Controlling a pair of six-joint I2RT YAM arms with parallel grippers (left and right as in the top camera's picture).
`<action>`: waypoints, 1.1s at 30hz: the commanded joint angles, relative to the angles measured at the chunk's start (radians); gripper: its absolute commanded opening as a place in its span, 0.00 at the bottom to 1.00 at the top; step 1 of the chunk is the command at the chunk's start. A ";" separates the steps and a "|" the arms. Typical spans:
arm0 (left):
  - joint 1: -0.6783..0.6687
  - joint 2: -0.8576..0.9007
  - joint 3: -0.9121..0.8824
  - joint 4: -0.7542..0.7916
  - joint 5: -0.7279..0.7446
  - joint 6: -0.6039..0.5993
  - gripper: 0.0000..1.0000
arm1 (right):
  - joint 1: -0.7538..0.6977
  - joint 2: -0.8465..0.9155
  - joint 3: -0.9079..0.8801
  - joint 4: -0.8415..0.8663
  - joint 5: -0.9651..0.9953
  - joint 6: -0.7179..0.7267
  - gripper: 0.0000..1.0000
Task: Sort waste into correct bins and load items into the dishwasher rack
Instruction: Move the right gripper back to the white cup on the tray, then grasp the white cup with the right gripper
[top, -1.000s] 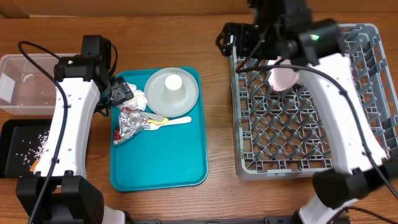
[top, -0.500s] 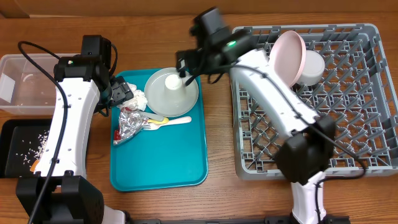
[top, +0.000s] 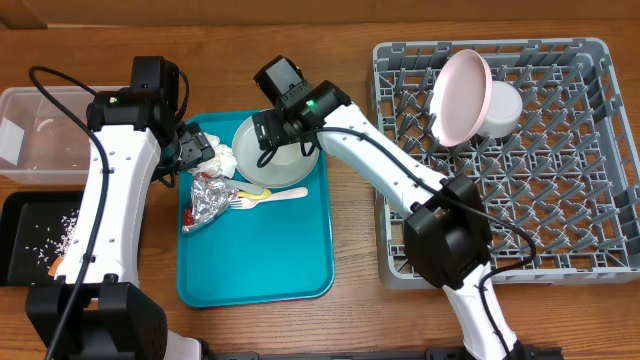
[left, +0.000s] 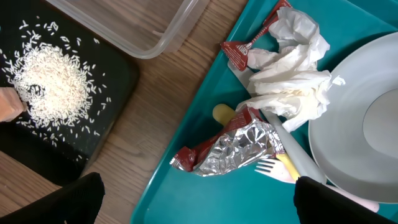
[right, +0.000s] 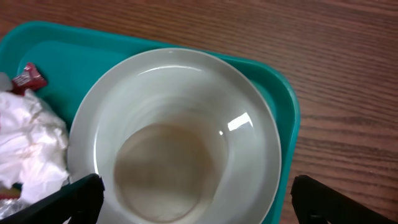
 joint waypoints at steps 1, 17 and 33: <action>-0.002 -0.013 0.022 0.001 0.001 -0.021 1.00 | 0.000 0.025 0.000 0.018 0.037 0.022 1.00; -0.002 -0.013 0.022 0.001 0.001 -0.021 1.00 | 0.044 0.033 0.000 0.040 0.038 0.023 1.00; -0.002 -0.013 0.022 0.001 0.001 -0.021 1.00 | 0.050 0.083 0.000 0.068 0.008 0.030 1.00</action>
